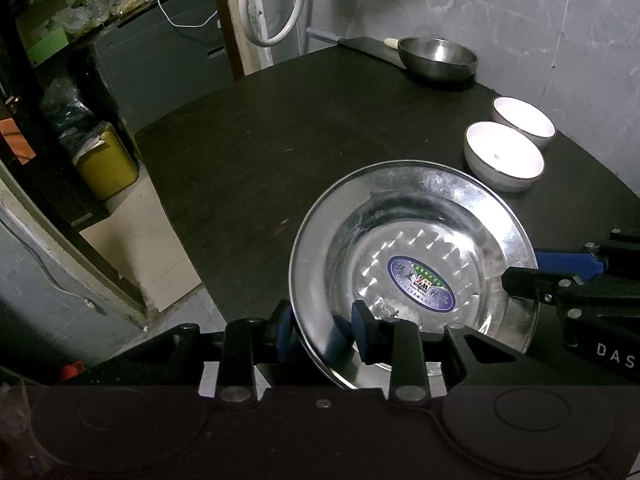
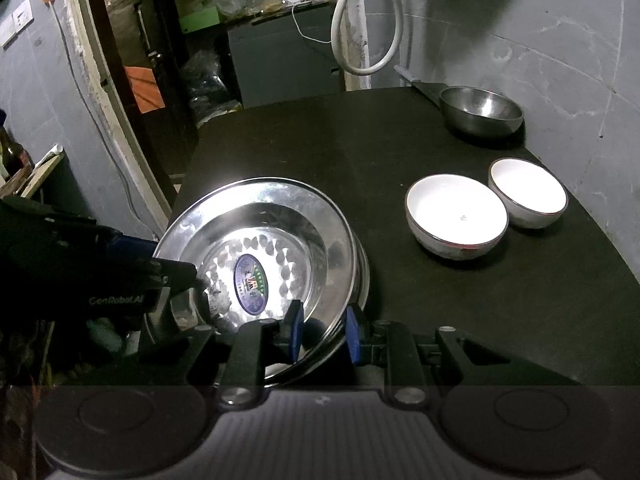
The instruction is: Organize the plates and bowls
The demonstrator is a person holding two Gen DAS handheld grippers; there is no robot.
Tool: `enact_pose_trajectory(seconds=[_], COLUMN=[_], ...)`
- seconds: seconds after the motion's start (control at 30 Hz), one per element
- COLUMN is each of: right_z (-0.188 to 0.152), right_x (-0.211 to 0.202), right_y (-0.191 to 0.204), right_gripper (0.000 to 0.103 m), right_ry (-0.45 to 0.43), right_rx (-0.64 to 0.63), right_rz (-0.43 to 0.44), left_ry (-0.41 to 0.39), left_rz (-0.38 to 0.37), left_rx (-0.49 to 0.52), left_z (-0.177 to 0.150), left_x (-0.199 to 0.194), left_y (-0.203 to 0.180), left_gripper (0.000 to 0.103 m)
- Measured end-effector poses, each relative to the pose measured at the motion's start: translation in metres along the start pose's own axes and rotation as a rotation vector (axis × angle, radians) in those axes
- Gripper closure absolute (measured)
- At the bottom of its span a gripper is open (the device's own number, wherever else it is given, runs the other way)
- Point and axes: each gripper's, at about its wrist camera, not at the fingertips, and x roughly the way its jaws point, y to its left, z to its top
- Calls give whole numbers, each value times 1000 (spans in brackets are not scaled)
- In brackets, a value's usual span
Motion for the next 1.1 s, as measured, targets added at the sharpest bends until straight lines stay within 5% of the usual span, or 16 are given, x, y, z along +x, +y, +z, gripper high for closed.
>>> enact_pose_trajectory(seconds=[0.4, 0.47, 0.7, 0.83, 1.1], right_z=[-1, -2, -3, 7, 60], right_x=[-1, -1, -8, -14, 5], right_y=[1, 0, -19, -48, -131], right_gripper=[73, 67, 15, 3, 2], right_ry=[-1, -3, -49, -96, -216], right_rx=[-13, -12, 22, 42, 103], right_rz=[-3, -6, -31, -49, -77], left_ry=[-1, -3, -91, -141, -230], left_rz=[0, -8, -2, 5, -26], left_rx=[-9, -24, -81, -150, -308], left_z=[0, 1, 9, 29, 109], left_x=[0, -1, -7, -2, 33], left_y=[-3, -1, 2, 0, -19], left_gripper=[65, 59, 5, 1, 1])
